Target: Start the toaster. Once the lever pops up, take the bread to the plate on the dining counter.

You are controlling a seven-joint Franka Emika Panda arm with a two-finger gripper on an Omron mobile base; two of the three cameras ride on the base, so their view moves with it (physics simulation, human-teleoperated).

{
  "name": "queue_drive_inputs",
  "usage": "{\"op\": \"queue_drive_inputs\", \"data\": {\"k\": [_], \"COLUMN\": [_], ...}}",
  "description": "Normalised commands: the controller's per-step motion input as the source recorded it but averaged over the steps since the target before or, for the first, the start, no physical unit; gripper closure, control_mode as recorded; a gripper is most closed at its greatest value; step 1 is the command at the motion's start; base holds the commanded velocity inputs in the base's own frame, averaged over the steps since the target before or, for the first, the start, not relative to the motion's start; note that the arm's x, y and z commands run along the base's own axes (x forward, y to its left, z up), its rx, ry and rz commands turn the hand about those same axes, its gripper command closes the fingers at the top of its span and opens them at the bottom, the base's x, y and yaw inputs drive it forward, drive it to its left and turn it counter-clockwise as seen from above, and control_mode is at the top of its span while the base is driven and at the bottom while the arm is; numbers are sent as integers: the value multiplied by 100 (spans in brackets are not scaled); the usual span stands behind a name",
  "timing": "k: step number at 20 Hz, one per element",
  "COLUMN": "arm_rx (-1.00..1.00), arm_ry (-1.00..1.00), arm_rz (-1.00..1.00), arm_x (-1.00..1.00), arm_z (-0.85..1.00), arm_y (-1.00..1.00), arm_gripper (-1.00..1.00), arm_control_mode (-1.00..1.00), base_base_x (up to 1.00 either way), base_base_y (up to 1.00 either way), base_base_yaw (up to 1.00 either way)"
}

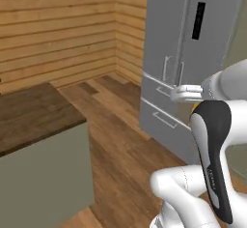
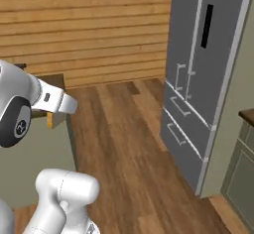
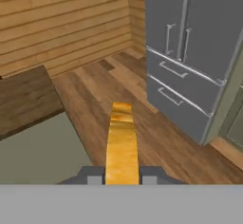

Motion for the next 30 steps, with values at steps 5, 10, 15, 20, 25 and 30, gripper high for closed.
{"op": "queue_drive_inputs", "data": {"k": [5, 10, 15, 20, 25, 30], "arm_rx": [0, 0, 0, 0, 0, 0], "arm_ry": [0, 0, 0, 0, 0, 0], "arm_rz": [0, 0, 0, 0, 0, 0], "arm_x": [0, 0, 0, 0, 0, 0], "arm_z": [0, 0, 0, 0, 0, 0], "arm_y": [0, 0, 0, 0, 0, 0], "arm_gripper": [100, 100, 100, 100, 100, 100], "arm_control_mode": [100, 100, 100, 100, 100, 100], "base_base_x": [100, 88, 78, 97, 100, 100], "base_base_y": [-39, -46, -54, -45, -38, -31], "base_base_yaw": [49, 44, 39, 33, 28, 23]}}
